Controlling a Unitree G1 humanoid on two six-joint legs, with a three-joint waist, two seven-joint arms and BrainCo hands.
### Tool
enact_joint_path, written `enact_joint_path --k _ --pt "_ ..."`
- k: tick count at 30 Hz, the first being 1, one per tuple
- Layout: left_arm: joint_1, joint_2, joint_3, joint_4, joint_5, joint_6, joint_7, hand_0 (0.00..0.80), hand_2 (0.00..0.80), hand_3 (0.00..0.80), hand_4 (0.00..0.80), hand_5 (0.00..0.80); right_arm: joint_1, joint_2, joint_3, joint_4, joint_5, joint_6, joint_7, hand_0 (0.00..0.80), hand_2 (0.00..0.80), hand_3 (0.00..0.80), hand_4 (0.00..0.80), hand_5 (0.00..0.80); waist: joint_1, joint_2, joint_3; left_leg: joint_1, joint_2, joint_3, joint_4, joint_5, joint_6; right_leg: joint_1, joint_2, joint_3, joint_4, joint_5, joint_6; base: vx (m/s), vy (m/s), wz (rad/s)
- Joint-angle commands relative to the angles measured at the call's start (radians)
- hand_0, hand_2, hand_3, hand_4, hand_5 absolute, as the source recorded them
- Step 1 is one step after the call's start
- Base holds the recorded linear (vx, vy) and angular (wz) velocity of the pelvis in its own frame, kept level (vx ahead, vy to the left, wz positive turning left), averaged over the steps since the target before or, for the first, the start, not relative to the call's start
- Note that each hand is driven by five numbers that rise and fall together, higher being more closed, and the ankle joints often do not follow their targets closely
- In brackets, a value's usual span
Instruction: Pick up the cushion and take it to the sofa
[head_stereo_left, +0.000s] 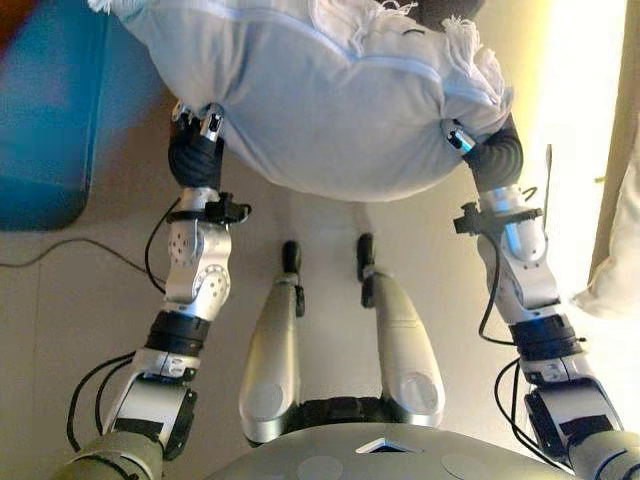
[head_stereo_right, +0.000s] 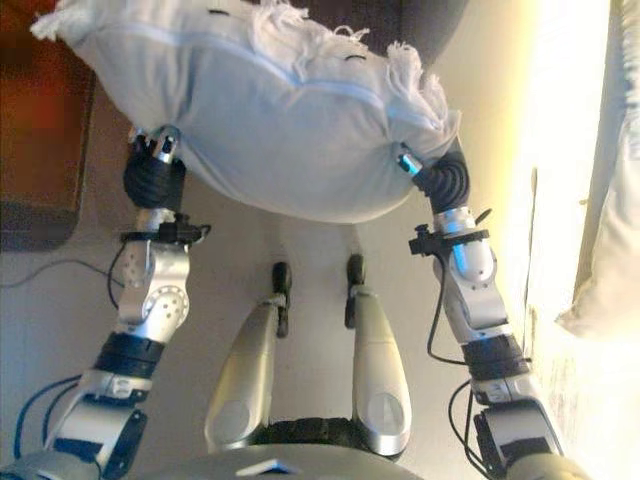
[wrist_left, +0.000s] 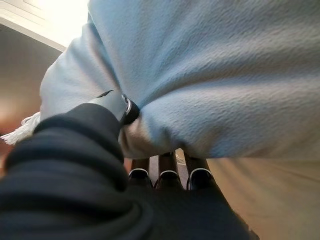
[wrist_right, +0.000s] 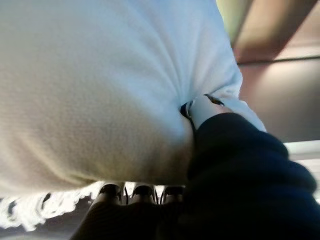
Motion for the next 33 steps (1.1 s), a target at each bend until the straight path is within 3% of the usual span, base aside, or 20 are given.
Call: enact_joint_path --k 1,9,13,17,20,21,23,25,27,30,33 --pt "0.04 -0.033 -0.044 -0.163 0.073 -0.052 -0.081 0.8 0.8 0.8 0.8 0.8 0.025 0.046 0.006 -0.111 -0.021 -0.07 0.057 0.8 0.8 0.8 0.8 0.8 0.025 0.0 -0.257 0.086 -0.053 0.044 -0.1 0.081 0.028 0.166 0.019 -0.042 -0.144 0.033 -0.015 0.185 -0.022 0.04" --pt "0.189 -0.025 0.008 -0.251 0.049 -0.022 -0.106 0.8 0.8 0.8 0.8 0.8 0.177 0.028 -0.024 -0.216 0.009 -0.054 0.105 0.8 0.8 0.8 0.8 0.8 0.037 0.0 -0.383 0.339 -0.026 0.053 -0.324 0.114 0.025 0.421 0.039 -0.065 -0.351 0.062 -0.017 0.137 -0.008 0.02" --pt "0.217 -0.023 0.025 -0.279 0.011 -0.005 -0.128 0.8 0.8 0.8 0.8 0.8 0.198 0.023 -0.034 -0.255 0.006 -0.062 0.101 0.8 0.8 0.8 0.8 0.8 0.04 -0.002 -0.414 0.407 -0.017 0.061 -0.386 0.124 0.025 0.479 0.044 -0.073 -0.39 0.072 -0.015 0.003 -0.048 0.13" --pt "0.239 -0.02 0.028 -0.294 -0.001 0.026 -0.135 0.8 0.8 0.8 0.8 0.8 0.219 0.017 -0.037 -0.275 0.023 -0.028 0.108 0.8 0.8 0.8 0.8 0.8 0.036 -0.005 -0.431 0.445 -0.012 0.062 -0.396 0.12 0.026 0.513 0.055 -0.068 -0.39 0.065 -0.018 -0.009 -0.088 -0.01" --pt "0.272 -0.015 0.054 -0.307 -0.031 0.042 -0.134 0.8 0.8 0.8 0.8 0.8 0.238 0.004 -0.039 -0.285 0.045 -0.004 0.134 0.8 0.8 0.8 0.8 0.8 0.035 -0.02 -0.422 0.438 -0.009 0.076 -0.307 0.079 0.019 0.518 0.055 -0.062 -0.358 0.051 -0.031 -0.028 -0.096 -0.02" --pt "0.284 -0.011 0.06 -0.311 -0.03 0.034 -0.135 0.8 0.8 0.8 0.8 0.8 0.243 -0.002 -0.039 -0.287 0.052 -0.008 0.141 0.8 0.8 0.8 0.8 0.8 0.035 -0.029 -0.413 0.419 -0.007 0.083 -0.215 0.072 0.012 0.516 0.054 -0.06 -0.346 0.046 -0.041 -0.05 -0.134 -0.12" --pt "0.315 -0.01 0.076 -0.313 -0.032 0.017 -0.146 0.8 0.8 0.8 0.8 0.8 0.263 -0.015 -0.037 -0.281 0.064 -0.04 0.152 0.8 0.8 0.8 0.8 0.8 0.04 -0.057 -0.371 0.317 0.003 0.08 0.053 0.125 -0.001 0.52 0.047 -0.042 -0.314 0.045 -0.068 -0.038 -0.156 -0.19" --pt "0.331 -0.011 0.089 -0.305 -0.036 0.011 -0.152 0.8 0.8 0.8 0.8 0.8 0.269 -0.018 -0.034 -0.28 0.074 -0.047 0.152 0.8 0.8 0.8 0.8 0.8 0.045 -0.065 -0.347 0.245 -0.006 0.063 0.163 0.106 0.018 0.517 0.053 -0.019 -0.28 0.04 -0.079 0.017 -0.086 -0.24" --pt "0.327 -0.012 0.094 -0.29 -0.039 0.01 -0.156 0.8 0.8 0.8 0.8 0.8 0.252 -0.012 -0.02 -0.272 0.07 -0.038 0.141 0.8 0.8 0.8 0.8 0.8 0.063 -0.053 -0.328 0.208 -0.025 0.033 0.113 0.117 0.023 0.521 0.076 0.007 -0.252 0.015 -0.073 0.11 -0.016 -0.31" --pt "0.298 -0.013 0.081 -0.292 -0.034 0.009 -0.128 0.8 0.8 0.8 0.8 0.8 0.209 -0.009 0.009 -0.257 0.04 -0.028 0.109 0.8 0.8 0.8 0.8 0.8 0.092 -0.024 -0.318 0.19 -0.022 0.021 -0.095 0.183 0.001 0.551 0.11 0.025 -0.259 -0.024 -0.07 0.218 0.034 -0.38" --pt "0.286 -0.02 0.057 -0.286 -0.022 -0.001 -0.101 0.8 0.8 0.8 0.8 0.8 0.184 -0.007 0.035 -0.232 0.03 -0.028 0.083 0.8 0.8 0.8 0.8 0.8 0.128 -0.001 -0.323 0.169 -0.016 -0.001 -0.324 0.289 -0.022 0.624 0.133 0.04 -0.27 -0.065 -0.07 0.414 0.062 -0.56"
